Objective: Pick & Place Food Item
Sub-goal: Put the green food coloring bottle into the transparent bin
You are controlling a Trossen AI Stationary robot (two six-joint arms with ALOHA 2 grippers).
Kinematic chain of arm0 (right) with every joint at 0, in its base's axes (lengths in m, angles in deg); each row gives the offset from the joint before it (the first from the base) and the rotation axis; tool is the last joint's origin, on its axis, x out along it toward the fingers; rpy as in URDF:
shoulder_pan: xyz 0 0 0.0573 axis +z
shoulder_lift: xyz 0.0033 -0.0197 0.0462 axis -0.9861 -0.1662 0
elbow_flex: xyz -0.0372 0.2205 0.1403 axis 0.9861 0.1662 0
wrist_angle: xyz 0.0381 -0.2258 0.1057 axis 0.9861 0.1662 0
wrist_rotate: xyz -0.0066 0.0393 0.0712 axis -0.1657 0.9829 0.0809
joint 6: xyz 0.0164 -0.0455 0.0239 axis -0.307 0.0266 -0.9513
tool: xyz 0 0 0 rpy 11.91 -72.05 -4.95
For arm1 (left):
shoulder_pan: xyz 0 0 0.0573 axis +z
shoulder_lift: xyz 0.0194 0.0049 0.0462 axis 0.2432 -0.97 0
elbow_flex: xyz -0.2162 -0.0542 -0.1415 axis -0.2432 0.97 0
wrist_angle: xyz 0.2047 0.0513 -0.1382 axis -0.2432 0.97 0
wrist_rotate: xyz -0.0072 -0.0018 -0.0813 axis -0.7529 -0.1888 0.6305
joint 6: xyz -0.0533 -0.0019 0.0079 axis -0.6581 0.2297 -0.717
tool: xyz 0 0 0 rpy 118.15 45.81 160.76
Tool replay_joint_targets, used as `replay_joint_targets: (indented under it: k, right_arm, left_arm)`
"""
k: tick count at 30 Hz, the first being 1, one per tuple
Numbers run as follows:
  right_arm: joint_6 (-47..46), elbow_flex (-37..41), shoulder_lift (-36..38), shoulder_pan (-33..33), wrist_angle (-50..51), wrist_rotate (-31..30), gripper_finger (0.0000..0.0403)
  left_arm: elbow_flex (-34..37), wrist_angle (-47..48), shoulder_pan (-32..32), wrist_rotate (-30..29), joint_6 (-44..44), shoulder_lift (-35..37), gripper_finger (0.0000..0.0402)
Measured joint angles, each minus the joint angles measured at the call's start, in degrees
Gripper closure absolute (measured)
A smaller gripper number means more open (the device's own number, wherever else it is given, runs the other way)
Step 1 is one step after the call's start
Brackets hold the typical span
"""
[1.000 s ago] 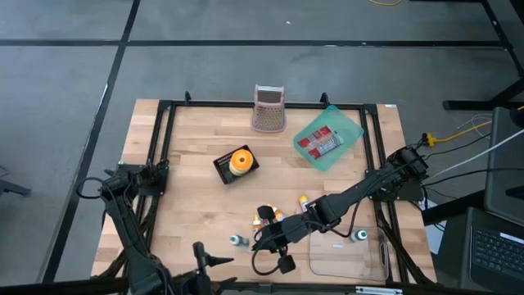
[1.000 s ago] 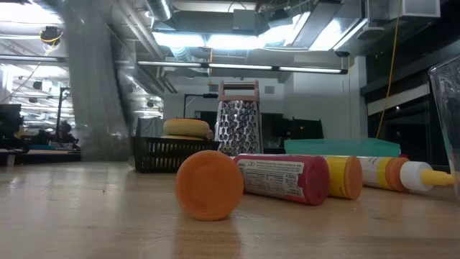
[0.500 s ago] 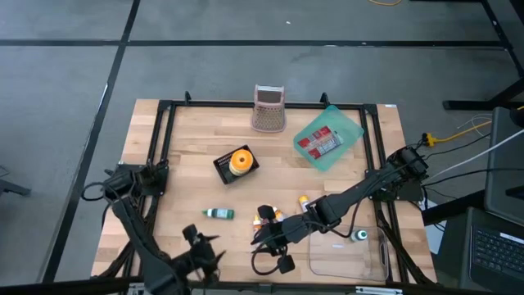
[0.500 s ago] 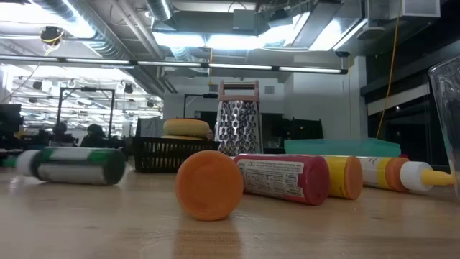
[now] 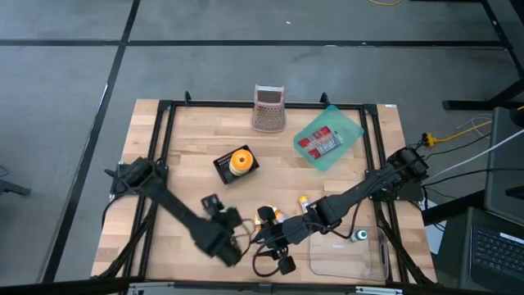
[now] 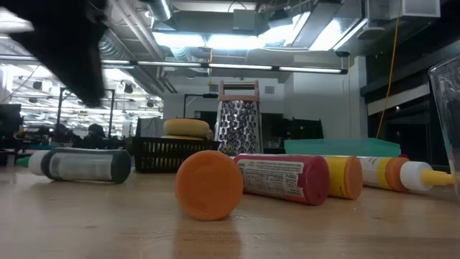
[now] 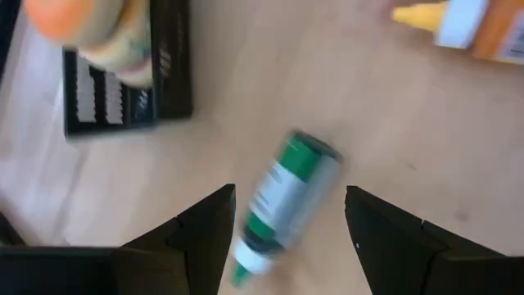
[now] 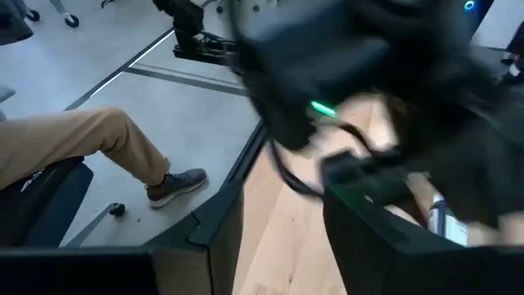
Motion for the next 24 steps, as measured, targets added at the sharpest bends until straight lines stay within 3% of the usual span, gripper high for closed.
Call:
replay_joint_targets:
  k: [10,17,24]
  right_arm:
    - [1.3,0.0,0.0,2.5,0.6,0.0,0.0238]
    - [1.9,0.0,0.0,2.8,2.4,0.0,0.0238]
    - [1.9,0.0,0.0,2.8,2.5,0.0,0.024]
  left_arm:
    - [0.0,-4.9,8.6,13.9,23.7,0.0,0.0176]
    - [0.9,-6.3,9.2,19.1,27.7,0.0,0.0176]
    - [6.5,-8.8,10.3,19.3,29.5,-0.1,0.0176]
